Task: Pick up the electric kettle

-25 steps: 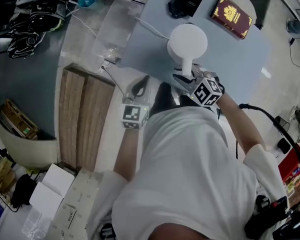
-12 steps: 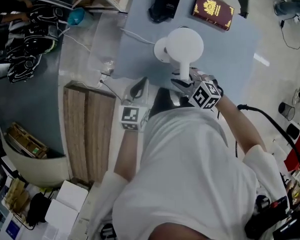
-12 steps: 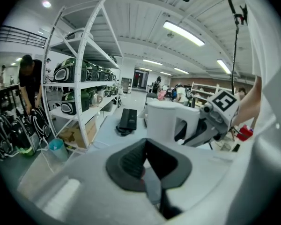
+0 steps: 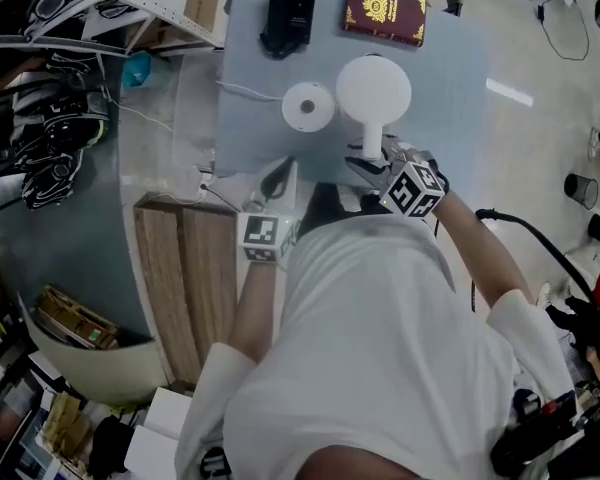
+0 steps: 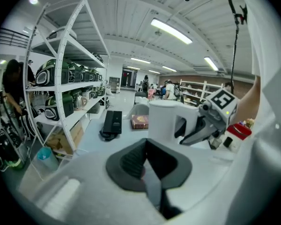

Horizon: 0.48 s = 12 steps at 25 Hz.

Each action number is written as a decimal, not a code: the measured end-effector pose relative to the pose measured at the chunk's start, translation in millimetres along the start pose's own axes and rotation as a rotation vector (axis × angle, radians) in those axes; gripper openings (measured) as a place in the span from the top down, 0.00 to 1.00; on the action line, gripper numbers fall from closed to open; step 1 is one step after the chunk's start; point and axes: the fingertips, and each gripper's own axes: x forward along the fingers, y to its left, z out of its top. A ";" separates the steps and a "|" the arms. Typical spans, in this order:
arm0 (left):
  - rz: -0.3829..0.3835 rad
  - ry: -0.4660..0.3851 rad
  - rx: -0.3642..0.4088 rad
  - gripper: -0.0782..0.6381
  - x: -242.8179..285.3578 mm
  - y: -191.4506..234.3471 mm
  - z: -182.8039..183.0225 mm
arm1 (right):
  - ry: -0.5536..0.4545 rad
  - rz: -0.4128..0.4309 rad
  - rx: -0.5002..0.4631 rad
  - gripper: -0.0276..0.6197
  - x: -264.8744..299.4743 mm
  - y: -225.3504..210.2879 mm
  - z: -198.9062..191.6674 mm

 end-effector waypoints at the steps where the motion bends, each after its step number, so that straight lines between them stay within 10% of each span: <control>1: -0.011 0.000 0.006 0.89 2.8 -3.9 2.6 | 0.001 -0.013 0.008 0.81 -4.7 -1.1 -2.9; 12: -0.140 0.017 0.105 0.89 36.4 -47.6 21.7 | 0.025 -0.151 0.118 0.81 -53.3 -9.2 -40.4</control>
